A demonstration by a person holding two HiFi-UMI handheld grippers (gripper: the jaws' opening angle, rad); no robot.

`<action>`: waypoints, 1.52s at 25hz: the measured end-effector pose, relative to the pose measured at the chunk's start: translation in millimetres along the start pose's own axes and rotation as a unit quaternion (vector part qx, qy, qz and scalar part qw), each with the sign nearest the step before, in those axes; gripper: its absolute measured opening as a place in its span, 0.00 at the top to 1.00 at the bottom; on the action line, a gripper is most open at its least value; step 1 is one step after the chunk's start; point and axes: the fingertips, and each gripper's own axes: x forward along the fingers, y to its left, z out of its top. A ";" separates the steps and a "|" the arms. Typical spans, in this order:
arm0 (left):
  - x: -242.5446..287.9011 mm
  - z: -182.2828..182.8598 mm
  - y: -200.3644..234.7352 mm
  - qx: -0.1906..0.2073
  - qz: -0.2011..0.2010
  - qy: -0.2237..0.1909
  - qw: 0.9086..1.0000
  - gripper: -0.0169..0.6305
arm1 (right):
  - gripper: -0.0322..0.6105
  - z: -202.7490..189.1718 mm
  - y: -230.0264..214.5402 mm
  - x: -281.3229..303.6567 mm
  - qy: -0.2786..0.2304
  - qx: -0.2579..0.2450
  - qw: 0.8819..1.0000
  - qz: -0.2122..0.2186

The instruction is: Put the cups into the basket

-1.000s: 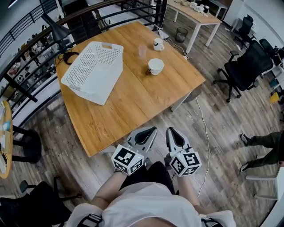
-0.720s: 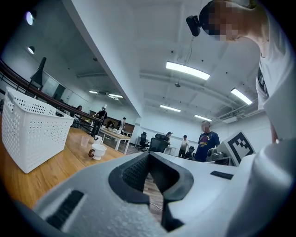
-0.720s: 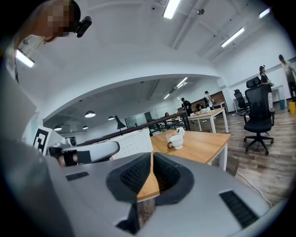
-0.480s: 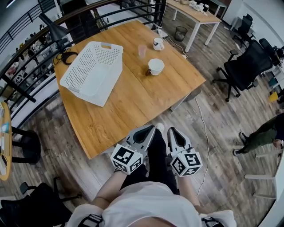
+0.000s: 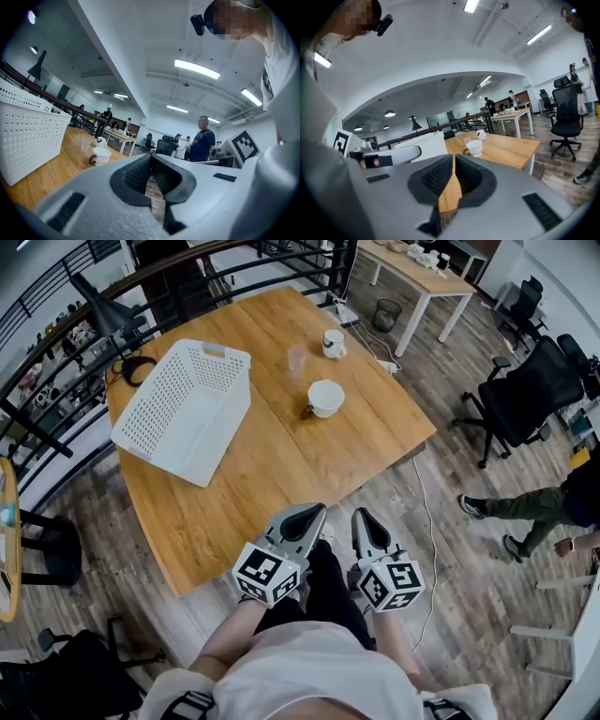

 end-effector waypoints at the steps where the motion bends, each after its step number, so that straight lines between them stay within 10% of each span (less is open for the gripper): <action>1: 8.6 1.6 5.3 0.000 0.003 0.000 1.000 0.96 | 0.93 4.3 -6.3 8.2 0.000 0.000 1.000 0.003; 22: 182.5 41.9 135.6 -0.002 0.119 -0.020 0.993 0.96 | 0.84 76.4 -111.3 208.4 0.079 -0.027 0.988 0.131; 32: 192.4 30.9 186.2 -0.018 0.164 -0.005 0.986 0.96 | 0.54 60.3 -112.1 277.1 0.144 -0.020 0.975 0.166; 38: 181.2 27.2 206.6 -0.035 0.169 -0.006 0.985 0.96 | 0.30 47.6 -97.8 306.7 0.186 -0.193 0.934 0.235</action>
